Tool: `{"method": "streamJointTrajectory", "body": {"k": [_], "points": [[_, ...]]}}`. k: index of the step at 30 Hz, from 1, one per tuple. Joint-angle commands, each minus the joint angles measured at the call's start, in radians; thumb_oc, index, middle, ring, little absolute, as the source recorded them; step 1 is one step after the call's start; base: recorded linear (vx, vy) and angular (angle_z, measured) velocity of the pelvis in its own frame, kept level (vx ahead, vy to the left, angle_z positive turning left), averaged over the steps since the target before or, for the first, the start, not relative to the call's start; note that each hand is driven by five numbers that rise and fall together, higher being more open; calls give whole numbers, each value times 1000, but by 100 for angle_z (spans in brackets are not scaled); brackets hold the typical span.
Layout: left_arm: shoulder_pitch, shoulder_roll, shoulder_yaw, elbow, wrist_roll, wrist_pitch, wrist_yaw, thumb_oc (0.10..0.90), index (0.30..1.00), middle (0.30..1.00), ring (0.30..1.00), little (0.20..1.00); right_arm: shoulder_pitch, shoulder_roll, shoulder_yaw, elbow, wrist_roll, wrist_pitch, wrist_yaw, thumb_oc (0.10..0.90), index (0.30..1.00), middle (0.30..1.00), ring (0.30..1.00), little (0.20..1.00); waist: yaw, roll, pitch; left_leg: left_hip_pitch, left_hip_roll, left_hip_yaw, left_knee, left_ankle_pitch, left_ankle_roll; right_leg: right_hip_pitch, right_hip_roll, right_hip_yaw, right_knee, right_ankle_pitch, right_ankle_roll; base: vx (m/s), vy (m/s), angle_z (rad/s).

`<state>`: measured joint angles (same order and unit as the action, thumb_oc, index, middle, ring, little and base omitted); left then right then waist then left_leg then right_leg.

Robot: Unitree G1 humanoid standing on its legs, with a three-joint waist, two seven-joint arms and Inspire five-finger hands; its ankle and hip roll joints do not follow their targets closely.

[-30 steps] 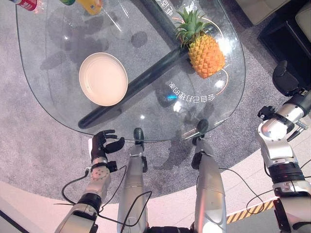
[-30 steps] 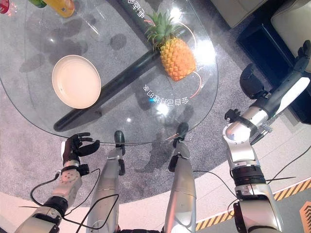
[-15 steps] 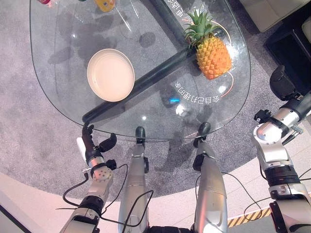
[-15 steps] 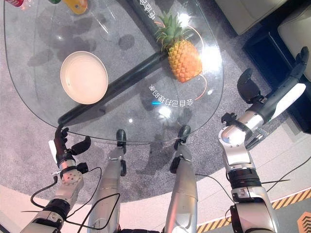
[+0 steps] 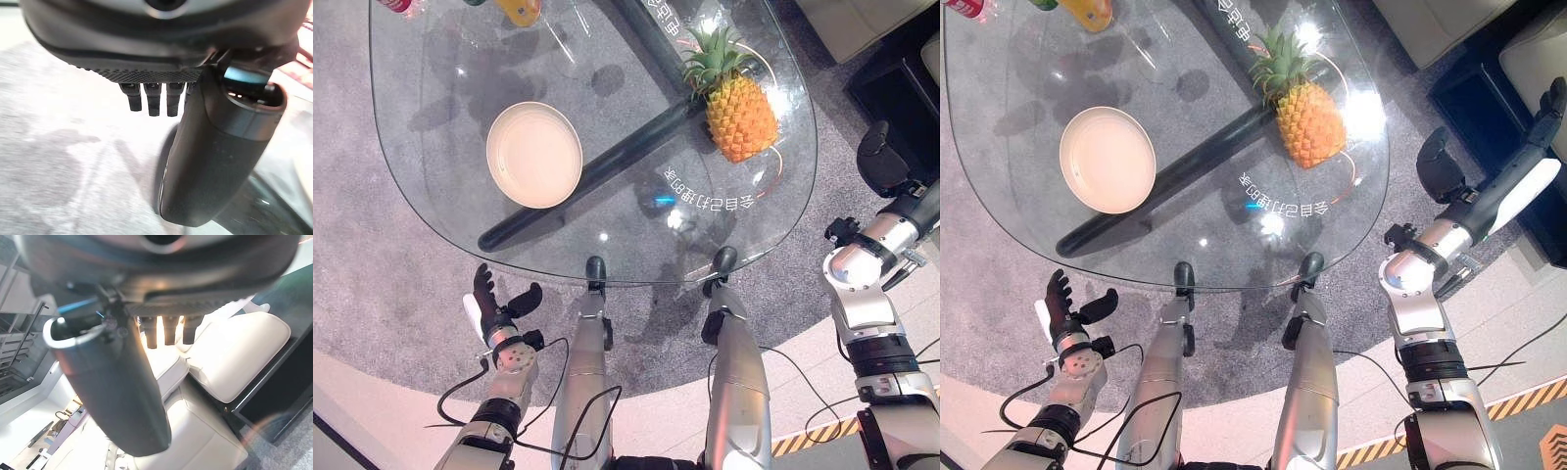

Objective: Pick up the fruit to the plate

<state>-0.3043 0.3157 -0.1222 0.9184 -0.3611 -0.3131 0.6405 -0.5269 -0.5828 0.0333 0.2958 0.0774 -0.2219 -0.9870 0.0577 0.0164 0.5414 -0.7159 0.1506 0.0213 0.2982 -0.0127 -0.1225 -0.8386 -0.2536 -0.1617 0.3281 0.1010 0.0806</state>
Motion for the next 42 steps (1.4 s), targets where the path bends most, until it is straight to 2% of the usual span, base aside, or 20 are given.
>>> {"method": "streamJointTrajectory", "body": {"k": [1, 8, 10, 11, 15, 18, 21, 28, 34, 42], "points": [[75, 20, 75, 62, -93, 27, -5, 800, 900, 900, 900, 900, 23, -87, -79, -147, -67, -44, -66, 800, 900, 900, 900, 900, -30, 36, -21, -22, 37, -33, -26, 69, -4, 12, -107, 38, 83, -57, 105, 7, 35, 1], [55, 14, 65, 167, -172, 123, -134, 800, 900, 900, 900, 900, 0, -97, -53, -163, -68, -41, -61, 800, 900, 900, 900, 900, -41, 36, -21, -22, 40, -24, -27, 74, -5, 9, -104, 43, 82, -55, 105, 0, 0, 0], [52, 14, 62, 173, -172, 131, -145, 800, 900, 900, 900, 900, -2, -97, -51, -164, -70, -45, -59, 800, 900, 900, 900, 900, -41, 35, -21, -22, 41, -23, -27, 75, -5, 9, -104, 43, 82, -55, 105, 0, 0, 0], [46, 11, 44, 187, -169, 152, -202, 800, 900, 900, 900, 900, -8, -99, -41, -183, -81, -50, -42, 800, 900, 900, 900, 900, -46, 36, -21, -25, 42, -21, -28, 76, -4, 5, -103, 44, 81, -53, 105, 0, 0, 0], [37, 10, 16, 193, -147, 168, -274, 800, 900, 900, 900, 900, -18, -108, -26, -217, -99, -50, -10, 800, 900, 900, 900, 900, -53, 40, -21, -25, 43, -15, -27, 77, -4, 2, -101, 50, 81, -53, 106, -1, 28, 0], [37, 9, -19, 183, -133, 166, -343, 800, 900, 900, 900, 900, -20, -114, -18, -256, -98, -58, 30, 800, 900, 900, 900, 900, -59, 43, -21, -26, 43, -9, -25, 79, -5, -1, -98, 55, 78, -49, 107, -5, 34, -1], [41, 13, -48, 172, -107, 134, -401, 800, 900, 900, 900, 900, -19, -118, -11, -291, -90, -74, 69, 800, 900, 900, 900, 900, -66, 46, -21, -21, 45, 0, -32, 82, -6, 1, -94, 58, 73, -48, 107, -2, 46, -1], [44, 22, -79, 162, -124, 124, -456, 800, 900, 900, 900, 900, -11, -111, 1, -357, -80, -105, 168, 800, 900, 900, 900, 900, -73, 50, -21, -13, 45, 10, -38, 84, -6, 8, -93, 60, 64, -46, 109, 1, 18, -2], [42, 22, -87, 169, -116, 119, -470, 800, 900, 900, 900, 900, -21, -113, 39, -410, -66, -91, 289, 800, 900, 900, 900, 900, -72, 45, -21, -11, 47, 14, -42, 87, -7, 12, -90, 57, 57, -44, 107, 1, 0, -6], [33, 29, -99, 172, -109, 120, -478, 800, 900, 900, 900, 900, -43, -119, 122, -421, -27, -13, 448, 800, 900, 900, 900, 900, -63, 38, -21, -9, 46, 13, -49, 93, -8, 24, -90, 44, 46, -41, 106, 0, 0, 0]]}}
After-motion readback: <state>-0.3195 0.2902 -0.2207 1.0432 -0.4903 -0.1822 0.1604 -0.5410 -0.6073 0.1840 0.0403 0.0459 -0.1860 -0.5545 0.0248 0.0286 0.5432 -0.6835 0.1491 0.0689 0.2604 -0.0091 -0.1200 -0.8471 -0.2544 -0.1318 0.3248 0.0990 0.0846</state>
